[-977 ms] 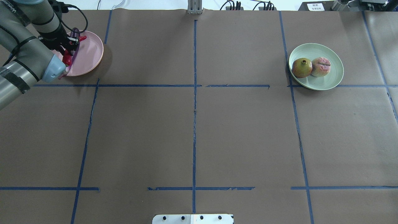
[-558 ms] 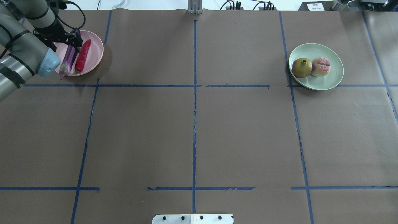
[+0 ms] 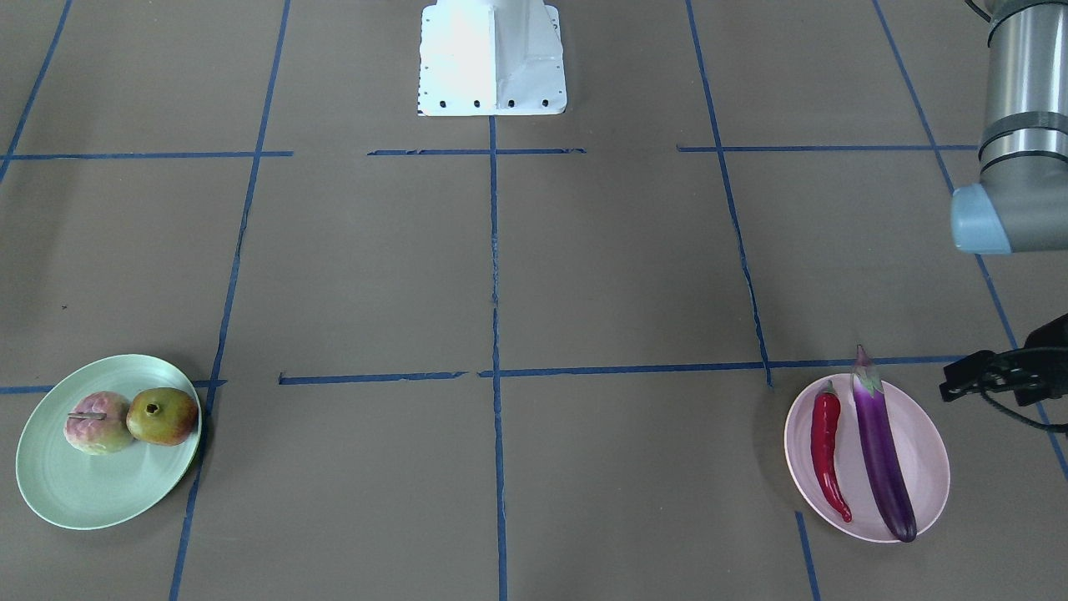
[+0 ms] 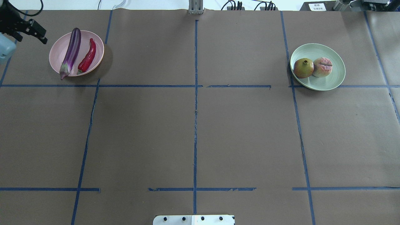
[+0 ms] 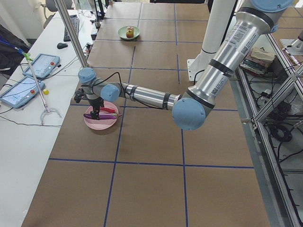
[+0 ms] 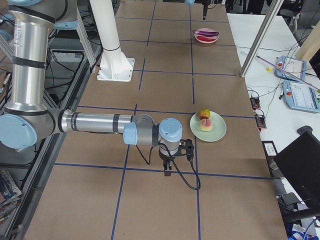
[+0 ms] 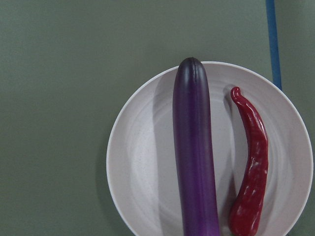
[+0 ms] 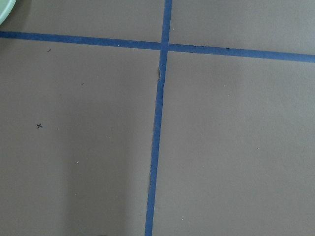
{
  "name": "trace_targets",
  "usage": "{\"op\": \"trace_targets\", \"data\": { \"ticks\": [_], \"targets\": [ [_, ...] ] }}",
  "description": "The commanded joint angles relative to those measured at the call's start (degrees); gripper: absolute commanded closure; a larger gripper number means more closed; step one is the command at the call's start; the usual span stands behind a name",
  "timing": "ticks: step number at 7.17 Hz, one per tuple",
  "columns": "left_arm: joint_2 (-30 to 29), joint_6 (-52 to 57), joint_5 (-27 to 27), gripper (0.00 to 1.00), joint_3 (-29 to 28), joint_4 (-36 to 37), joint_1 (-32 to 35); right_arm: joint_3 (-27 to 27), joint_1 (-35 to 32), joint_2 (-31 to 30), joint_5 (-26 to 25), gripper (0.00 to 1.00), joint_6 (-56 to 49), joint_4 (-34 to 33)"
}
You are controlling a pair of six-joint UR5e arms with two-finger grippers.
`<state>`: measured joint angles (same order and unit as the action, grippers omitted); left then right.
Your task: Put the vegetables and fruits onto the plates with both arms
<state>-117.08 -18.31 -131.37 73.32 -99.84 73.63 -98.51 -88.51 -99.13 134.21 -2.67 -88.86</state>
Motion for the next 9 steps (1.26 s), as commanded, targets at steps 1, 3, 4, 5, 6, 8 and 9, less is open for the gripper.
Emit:
{"op": "trace_targets", "data": {
  "ticks": [1,3,4,5,6,8,9],
  "targets": [
    [7.53,13.94,-0.11,0.00,9.08,10.76,4.84,-0.02,0.00,-0.01,0.00,0.00,-0.06,0.09],
    [18.50,20.05,-1.16,0.00,17.00,14.67,11.41,-0.02,0.00,-0.01,0.00,0.00,0.20,0.00],
    [26.04,20.32,-3.95,0.00,18.34,12.94,12.50,-0.02,-0.09,-0.10,0.00,0.00,0.21,0.09],
    [30.20,20.07,-3.89,0.00,19.92,9.01,13.03,-0.02,-0.09,-0.01,0.00,0.00,0.21,0.00],
    [32.07,20.24,-4.15,0.00,20.28,6.44,13.12,-0.02,-0.09,-0.01,0.00,0.00,0.21,0.00],
    [35.22,19.98,-4.16,0.00,21.96,5.89,15.05,-0.19,-0.09,-0.01,-0.09,0.00,0.29,0.00],
    [35.52,19.98,-3.89,0.00,22.39,5.98,15.32,-0.37,-0.09,-0.10,-0.09,0.00,0.29,0.00]
  ]
}}
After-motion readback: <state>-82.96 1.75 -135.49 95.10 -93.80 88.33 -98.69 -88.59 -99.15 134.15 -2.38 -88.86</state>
